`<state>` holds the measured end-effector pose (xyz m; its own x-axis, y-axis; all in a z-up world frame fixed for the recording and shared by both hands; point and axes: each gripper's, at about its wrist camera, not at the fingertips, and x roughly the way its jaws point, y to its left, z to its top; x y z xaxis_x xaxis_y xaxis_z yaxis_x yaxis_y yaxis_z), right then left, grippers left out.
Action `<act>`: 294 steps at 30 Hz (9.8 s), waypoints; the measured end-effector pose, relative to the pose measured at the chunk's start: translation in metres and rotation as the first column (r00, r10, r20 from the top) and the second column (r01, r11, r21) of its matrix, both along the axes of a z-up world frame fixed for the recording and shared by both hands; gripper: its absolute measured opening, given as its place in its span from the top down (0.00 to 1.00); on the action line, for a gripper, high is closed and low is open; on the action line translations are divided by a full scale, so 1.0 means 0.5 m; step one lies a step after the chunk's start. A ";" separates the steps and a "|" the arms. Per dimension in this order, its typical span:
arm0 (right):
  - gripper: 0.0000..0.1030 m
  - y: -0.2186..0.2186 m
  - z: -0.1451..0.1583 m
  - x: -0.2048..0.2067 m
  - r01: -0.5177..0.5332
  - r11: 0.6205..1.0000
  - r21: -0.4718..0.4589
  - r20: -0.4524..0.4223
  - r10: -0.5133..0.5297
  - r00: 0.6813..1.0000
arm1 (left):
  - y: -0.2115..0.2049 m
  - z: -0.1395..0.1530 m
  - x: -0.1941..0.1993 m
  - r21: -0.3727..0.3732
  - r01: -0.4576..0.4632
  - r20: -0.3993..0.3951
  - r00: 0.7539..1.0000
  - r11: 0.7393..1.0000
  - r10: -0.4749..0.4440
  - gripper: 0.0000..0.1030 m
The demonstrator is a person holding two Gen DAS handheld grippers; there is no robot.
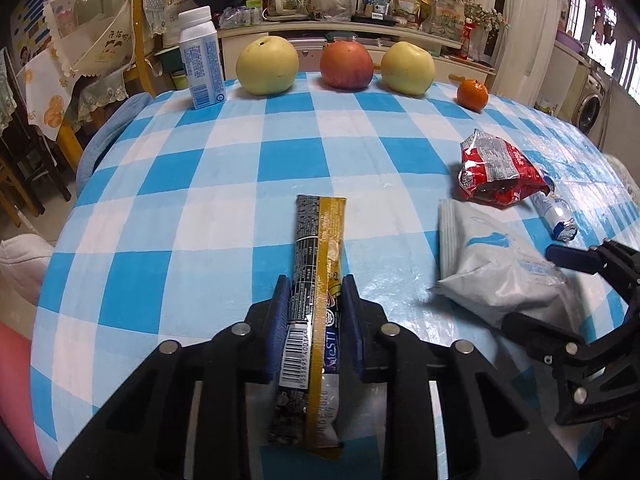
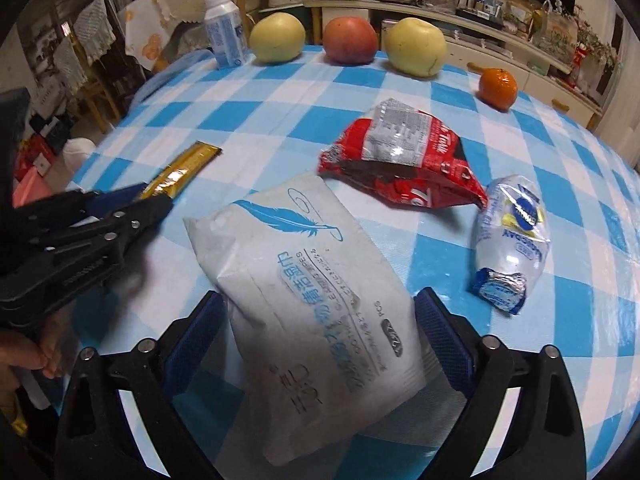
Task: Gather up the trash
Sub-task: 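Grasp the gold snack stick with the left gripper while the right grasps the white printed bag, then carry the snack stick and white bag over the pink bucket, then open both grippers to drop the stick and bag into the bucket, then move both grippers back over the table toward the red packet and milk bag, then grasp the red tea packet with the left gripper while the right grasps the Magicday milk bag, then lift the red packet and milk bag and carry them over the pink bucket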
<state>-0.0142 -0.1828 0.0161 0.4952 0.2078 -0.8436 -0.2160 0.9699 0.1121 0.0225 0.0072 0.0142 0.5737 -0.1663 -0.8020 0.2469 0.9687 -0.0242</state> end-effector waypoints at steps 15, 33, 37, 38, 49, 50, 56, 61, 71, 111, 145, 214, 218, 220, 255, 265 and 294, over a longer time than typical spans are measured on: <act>0.63 0.019 0.024 -0.015 -0.038 0.998 0.055 0.053 0.035 0.998 | 0.048 0.005 -0.004 -0.104 -0.012 -0.029 1.000 0.995 0.009 0.83; 0.86 0.001 0.079 -0.043 0.017 0.994 0.112 0.162 -0.035 0.986 | 0.122 0.061 -0.031 -0.161 -0.033 0.029 0.999 0.986 0.039 0.83; 0.86 0.007 0.087 -0.051 0.021 0.993 0.114 0.176 -0.041 0.984 | 0.137 0.075 -0.039 -0.177 -0.034 0.047 0.998 0.984 0.043 0.83; 0.86 0.010 0.091 -0.054 0.022 0.993 0.116 0.182 -0.043 0.982 | 0.140 0.078 -0.041 -0.180 -0.034 0.050 0.998 0.983 0.044 0.83; 0.86 0.049 0.151 -0.086 0.011 0.984 0.176 0.252 -0.056 0.966 | 0.192 0.122 -0.066 -0.236 -0.054 0.098 0.992 0.970 0.080 0.83; 0.86 0.053 0.155 -0.087 0.008 0.982 0.189 0.254 -0.056 0.966 | 0.197 0.125 -0.069 -0.241 -0.057 0.104 0.991 0.969 0.084 0.83; 0.86 0.112 0.200 -0.102 -0.051 0.972 0.228 0.292 -0.018 0.956 | 0.231 0.149 -0.085 -0.267 -0.075 0.132 0.985 0.961 0.114 0.83; 0.86 0.179 0.232 -0.111 -0.111 0.962 0.249 0.313 0.028 0.949 | 0.276 0.169 -0.100 -0.288 -0.109 0.162 0.974 0.951 0.160 0.83; 0.86 0.378 0.293 -0.102 -0.276 0.900 0.338 0.343 0.155 0.927 | 0.435 0.200 -0.136 -0.332 -0.284 0.203 0.910 0.900 0.362 0.83; 0.12 0.552 0.187 -0.151 -0.286 0.949 0.136 0.267 0.243 0.933 | 0.644 0.213 -0.204 -0.226 -0.643 0.289 0.674 0.732 0.680 0.09; 0.10 0.300 0.159 -0.201 -0.131 0.989 0.070 0.315 0.103 0.943 | 0.351 0.172 -0.121 0.083 -0.429 0.306 0.870 0.899 0.387 0.08; 0.10 -0.228 -0.011 0.036 0.340 0.940 -0.036 0.017 -0.339 0.941 | -0.222 0.118 0.041 -0.240 0.243 0.036 0.970 0.940 -0.242 0.08; 0.10 -0.225 -0.013 0.036 0.318 0.946 -0.054 0.017 -0.318 0.948 | -0.298 0.104 0.084 -0.202 0.284 0.004 0.957 0.937 -0.289 0.08; 0.10 -0.228 -0.013 0.037 0.314 0.948 -0.048 0.019 -0.313 0.949 | -0.323 0.094 0.105 -0.176 0.289 -0.010 0.955 0.941 -0.295 0.08; 0.10 -0.216 -0.010 0.050 0.296 0.955 -0.016 0.033 -0.296 0.955 | -0.326 -0.002 0.157 -0.048 0.260 -0.066 0.963 0.964 -0.263 0.17; 0.31 -0.229 -0.007 0.048 0.325 0.945 -0.025 0.063 -0.323 0.944 | -0.263 0.002 0.107 -0.121 0.187 -0.051 0.980 0.975 -0.194 0.20; 0.45 -0.186 0.024 0.006 0.199 0.969 0.148 0.057 -0.210 0.976 | 0.000 0.082 -0.113 -0.100 0.012 0.052 0.999 0.995 -0.007 0.20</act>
<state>-0.0110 -0.2756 0.0280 0.5976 0.2095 -0.7740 -0.0271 0.9700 0.2416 -0.0340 0.0072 0.0554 0.6117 -0.2501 -0.7505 0.2597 0.9596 -0.1081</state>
